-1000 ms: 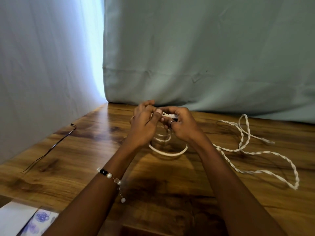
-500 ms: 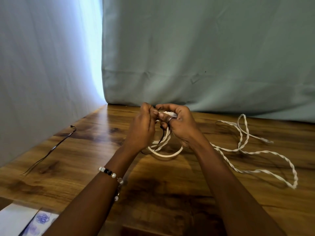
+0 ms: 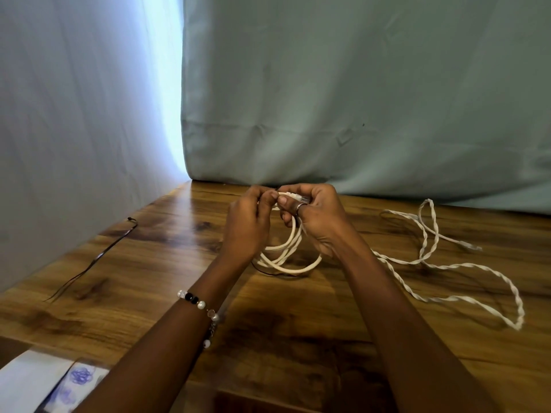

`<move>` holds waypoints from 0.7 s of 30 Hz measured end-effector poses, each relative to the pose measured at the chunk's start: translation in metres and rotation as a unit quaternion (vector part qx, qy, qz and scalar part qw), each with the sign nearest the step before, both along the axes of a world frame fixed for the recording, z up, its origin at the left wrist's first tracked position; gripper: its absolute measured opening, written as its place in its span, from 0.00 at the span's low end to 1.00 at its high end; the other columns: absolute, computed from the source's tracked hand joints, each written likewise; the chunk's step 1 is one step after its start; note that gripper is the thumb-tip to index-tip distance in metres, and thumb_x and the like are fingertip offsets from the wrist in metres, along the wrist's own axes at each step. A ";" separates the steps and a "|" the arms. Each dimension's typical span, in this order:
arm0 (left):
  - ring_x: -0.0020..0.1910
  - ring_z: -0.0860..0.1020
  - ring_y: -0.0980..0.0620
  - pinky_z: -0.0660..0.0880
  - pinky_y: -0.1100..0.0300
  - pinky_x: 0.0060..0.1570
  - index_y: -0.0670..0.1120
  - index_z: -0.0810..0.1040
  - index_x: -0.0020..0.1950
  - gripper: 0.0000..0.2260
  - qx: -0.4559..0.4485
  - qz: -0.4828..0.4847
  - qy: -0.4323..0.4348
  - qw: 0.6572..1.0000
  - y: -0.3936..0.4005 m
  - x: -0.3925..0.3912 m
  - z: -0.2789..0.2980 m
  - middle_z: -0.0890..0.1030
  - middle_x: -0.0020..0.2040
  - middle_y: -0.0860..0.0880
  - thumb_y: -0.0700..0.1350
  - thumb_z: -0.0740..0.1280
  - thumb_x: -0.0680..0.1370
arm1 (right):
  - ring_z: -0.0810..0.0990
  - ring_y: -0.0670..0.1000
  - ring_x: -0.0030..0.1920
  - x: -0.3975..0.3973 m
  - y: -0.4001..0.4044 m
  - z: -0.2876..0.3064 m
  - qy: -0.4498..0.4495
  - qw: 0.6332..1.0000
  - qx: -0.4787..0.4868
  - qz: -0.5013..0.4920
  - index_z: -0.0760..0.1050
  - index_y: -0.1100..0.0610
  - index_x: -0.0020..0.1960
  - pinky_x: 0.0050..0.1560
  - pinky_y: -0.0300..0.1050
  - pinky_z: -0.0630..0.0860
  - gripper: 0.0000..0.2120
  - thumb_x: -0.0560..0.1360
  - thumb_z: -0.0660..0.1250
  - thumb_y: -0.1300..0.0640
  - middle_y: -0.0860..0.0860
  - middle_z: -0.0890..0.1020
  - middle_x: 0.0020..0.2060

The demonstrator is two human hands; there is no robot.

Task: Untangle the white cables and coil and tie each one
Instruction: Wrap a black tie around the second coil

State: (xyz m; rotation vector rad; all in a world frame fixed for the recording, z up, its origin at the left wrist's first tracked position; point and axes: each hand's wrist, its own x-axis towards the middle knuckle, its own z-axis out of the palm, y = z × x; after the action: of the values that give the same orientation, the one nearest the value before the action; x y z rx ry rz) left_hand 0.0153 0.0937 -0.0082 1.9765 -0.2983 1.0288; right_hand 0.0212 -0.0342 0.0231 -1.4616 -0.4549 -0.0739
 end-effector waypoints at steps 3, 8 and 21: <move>0.34 0.76 0.55 0.65 0.71 0.31 0.42 0.81 0.49 0.12 0.016 -0.008 -0.009 1.000 0.000 -0.001 0.001 0.77 0.35 0.53 0.46 0.60 0.82 | 0.74 0.47 0.27 0.000 -0.003 0.002 0.000 1.000 -0.007 -0.019 0.80 0.62 0.47 0.29 0.39 0.74 0.04 0.74 0.68 0.67 0.52 0.81 0.30; 0.28 0.73 0.66 0.64 0.73 0.29 0.44 0.82 0.47 0.10 0.020 -0.033 -0.009 0.999 -0.001 -0.003 0.004 0.72 0.29 0.61 0.45 0.62 0.81 | 0.77 0.49 0.27 -0.003 -0.006 0.004 0.026 0.999 0.009 -0.028 0.80 0.65 0.49 0.30 0.41 0.78 0.05 0.75 0.67 0.66 0.58 0.82 0.34; 0.23 0.69 0.55 0.67 0.61 0.28 0.42 0.75 0.34 0.16 -0.482 -0.017 0.104 0.870 0.025 0.013 0.008 0.72 0.24 0.51 0.45 0.64 0.80 | 0.72 0.48 0.24 -0.021 -0.043 0.037 -0.068 0.985 -0.142 -0.067 0.80 0.62 0.40 0.24 0.39 0.66 0.12 0.74 0.70 0.52 0.56 0.81 0.30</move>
State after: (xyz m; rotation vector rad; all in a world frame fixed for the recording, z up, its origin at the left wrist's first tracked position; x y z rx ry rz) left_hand 0.0286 0.1183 -0.0003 1.1306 0.2734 0.7080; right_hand 0.0002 -0.0774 0.0596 -1.7739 -0.4917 -0.2248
